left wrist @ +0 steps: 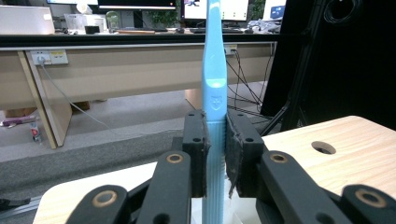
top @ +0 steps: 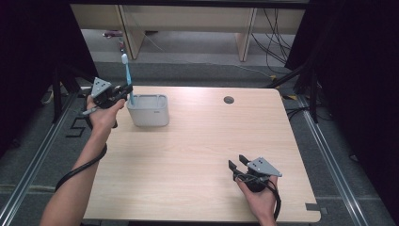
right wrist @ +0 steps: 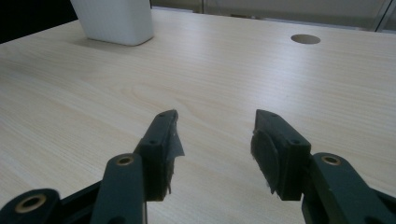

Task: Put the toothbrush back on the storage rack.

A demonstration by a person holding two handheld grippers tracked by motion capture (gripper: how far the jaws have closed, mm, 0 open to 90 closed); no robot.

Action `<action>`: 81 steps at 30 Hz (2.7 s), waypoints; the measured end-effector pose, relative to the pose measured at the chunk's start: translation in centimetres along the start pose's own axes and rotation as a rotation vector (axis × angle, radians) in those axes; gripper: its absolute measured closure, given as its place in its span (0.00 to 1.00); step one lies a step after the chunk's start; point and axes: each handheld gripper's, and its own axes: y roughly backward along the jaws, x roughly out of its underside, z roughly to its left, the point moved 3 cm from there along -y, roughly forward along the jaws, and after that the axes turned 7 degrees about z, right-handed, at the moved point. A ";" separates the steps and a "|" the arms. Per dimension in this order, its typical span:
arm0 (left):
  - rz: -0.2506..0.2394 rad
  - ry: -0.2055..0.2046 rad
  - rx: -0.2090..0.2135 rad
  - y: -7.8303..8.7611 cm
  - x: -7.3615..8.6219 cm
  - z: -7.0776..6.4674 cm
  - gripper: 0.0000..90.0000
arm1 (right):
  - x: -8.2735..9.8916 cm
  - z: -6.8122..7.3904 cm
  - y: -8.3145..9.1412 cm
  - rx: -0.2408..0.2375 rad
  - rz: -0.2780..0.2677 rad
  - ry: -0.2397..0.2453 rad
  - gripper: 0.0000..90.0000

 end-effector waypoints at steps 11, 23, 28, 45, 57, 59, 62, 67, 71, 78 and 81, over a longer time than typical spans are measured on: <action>0.016 0.000 -0.022 -0.8 0.7 0.9 0.87 | 0.0 0.0 -0.2 -0.015 -0.009 0.005 0.56; 0.027 0.003 -0.030 -1.6 1.3 1.4 0.87 | 0.0 0.2 -0.2 -0.008 0.004 0.000 0.56; 0.035 0.006 -0.035 -1.7 1.5 1.5 0.87 | 0.1 0.3 -0.2 -0.019 0.011 -0.004 0.56; 0.075 0.009 -0.040 -1.8 2.4 1.7 0.87 | 0.1 0.3 -0.2 -0.012 0.007 -0.009 0.56; 0.101 0.005 -0.044 -2.0 2.9 1.8 0.87 | 0.0 0.2 -0.2 -0.009 -0.002 -0.001 0.56; 0.108 0.002 -0.045 -2.0 3.0 1.8 0.87 | 0.0 0.2 -0.2 -0.010 -0.001 -0.002 0.56; 0.122 0.000 -0.045 -2.1 3.2 1.8 0.87 | 0.0 0.2 -0.2 -0.008 0.006 0.002 0.56; 0.134 0.000 -0.047 -2.2 3.4 1.7 0.87 | 0.0 0.2 -0.1 -0.008 0.007 0.003 0.56; 0.145 -0.003 -0.049 -2.3 3.5 1.7 0.87 | 0.0 0.2 -0.2 -0.011 0.000 0.002 0.56; 0.166 -0.004 -0.052 -2.5 3.6 1.7 0.87 | 0.1 0.3 -0.2 -0.023 0.015 -0.012 0.56; 0.178 -0.006 -0.050 -2.5 3.6 1.7 0.87 | 0.0 0.3 -0.3 -0.023 0.001 -0.010 0.56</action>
